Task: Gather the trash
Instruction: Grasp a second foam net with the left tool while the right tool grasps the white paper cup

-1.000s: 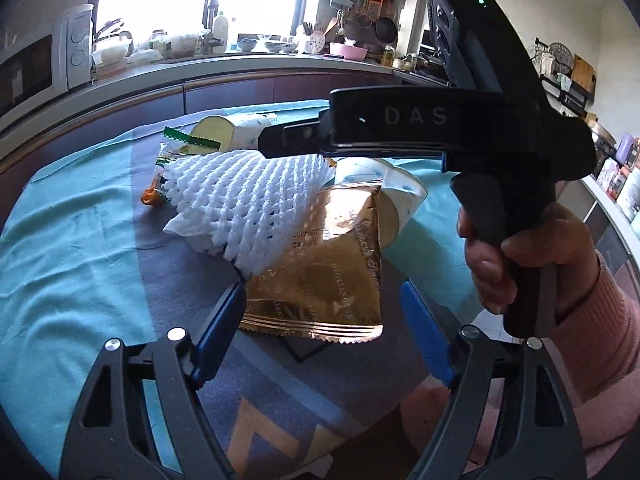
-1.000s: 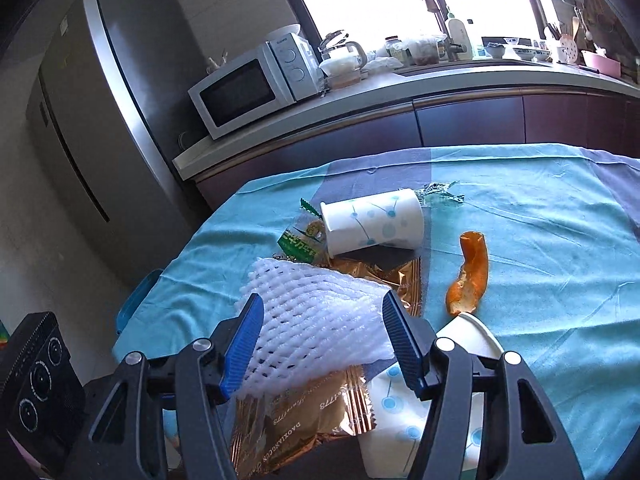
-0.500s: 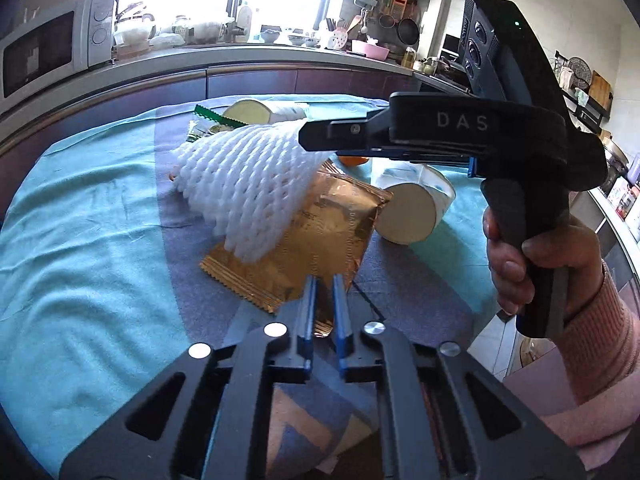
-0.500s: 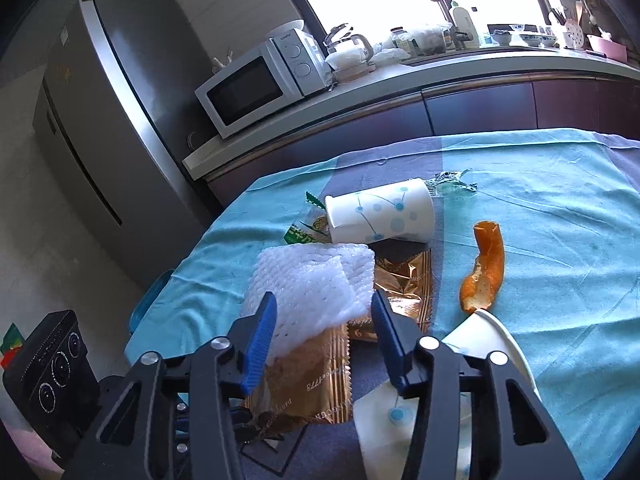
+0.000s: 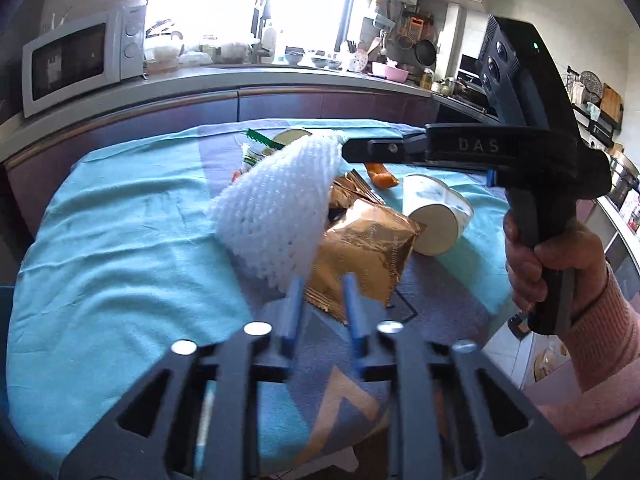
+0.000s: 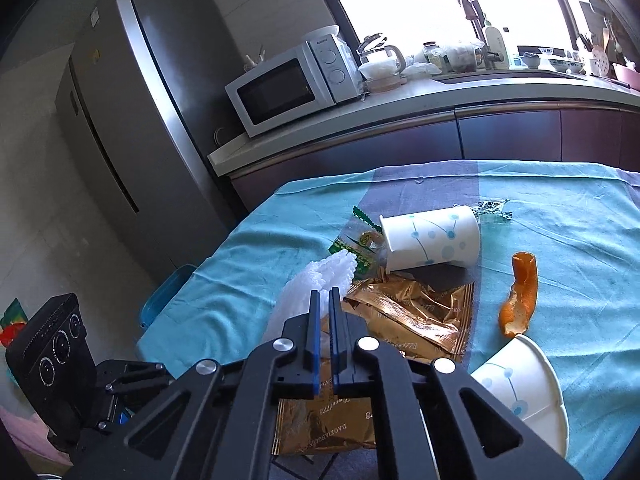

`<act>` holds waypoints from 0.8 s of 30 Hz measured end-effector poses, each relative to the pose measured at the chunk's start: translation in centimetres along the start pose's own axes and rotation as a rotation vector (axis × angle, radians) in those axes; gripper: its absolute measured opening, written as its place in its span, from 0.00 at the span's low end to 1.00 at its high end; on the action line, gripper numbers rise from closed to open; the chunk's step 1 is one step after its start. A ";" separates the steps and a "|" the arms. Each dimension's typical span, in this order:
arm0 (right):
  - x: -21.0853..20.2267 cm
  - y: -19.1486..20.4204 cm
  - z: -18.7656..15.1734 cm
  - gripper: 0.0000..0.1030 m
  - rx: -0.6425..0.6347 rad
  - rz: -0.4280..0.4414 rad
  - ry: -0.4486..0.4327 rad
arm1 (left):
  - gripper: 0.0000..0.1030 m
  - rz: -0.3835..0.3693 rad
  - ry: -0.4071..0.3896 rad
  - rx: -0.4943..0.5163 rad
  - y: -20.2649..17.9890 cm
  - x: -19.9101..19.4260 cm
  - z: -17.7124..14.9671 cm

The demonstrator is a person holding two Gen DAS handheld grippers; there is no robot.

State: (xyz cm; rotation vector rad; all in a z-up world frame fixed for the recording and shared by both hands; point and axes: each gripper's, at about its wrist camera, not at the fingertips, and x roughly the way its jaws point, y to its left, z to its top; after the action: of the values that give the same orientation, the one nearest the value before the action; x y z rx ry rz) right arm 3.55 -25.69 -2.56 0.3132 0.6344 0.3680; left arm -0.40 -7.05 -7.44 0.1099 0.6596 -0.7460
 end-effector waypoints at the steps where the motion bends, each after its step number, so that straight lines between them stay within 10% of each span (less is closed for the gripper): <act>1: -0.1 -0.3 -0.1 0.05 0.013 -0.004 0.001 | 0.35 0.016 -0.005 -0.001 0.1 0.0 0.1; 10: -0.5 -0.1 -0.4 0.05 0.016 0.028 -0.001 | 0.55 0.098 -0.008 0.061 -0.7 2.3 1.8; 14: -1.2 -0.1 -0.6 0.10 -0.002 -0.017 -0.016 | 0.12 0.078 0.045 0.028 -0.3 3.9 2.3; 17: -3.0 -1.6 -0.9 0.42 0.021 -0.098 -0.052 | 0.11 0.080 0.048 -0.009 0.5 4.1 2.2; 24: -6.1 -5.8 -2.4 0.55 0.108 -0.236 -0.062 | 0.11 0.084 0.008 -0.042 1.5 2.8 2.7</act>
State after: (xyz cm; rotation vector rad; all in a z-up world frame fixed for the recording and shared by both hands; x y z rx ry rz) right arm -1.17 -33.00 -3.53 0.3479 0.6240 0.0980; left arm 3.55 -8.47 -7.18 0.1017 0.6738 -0.6507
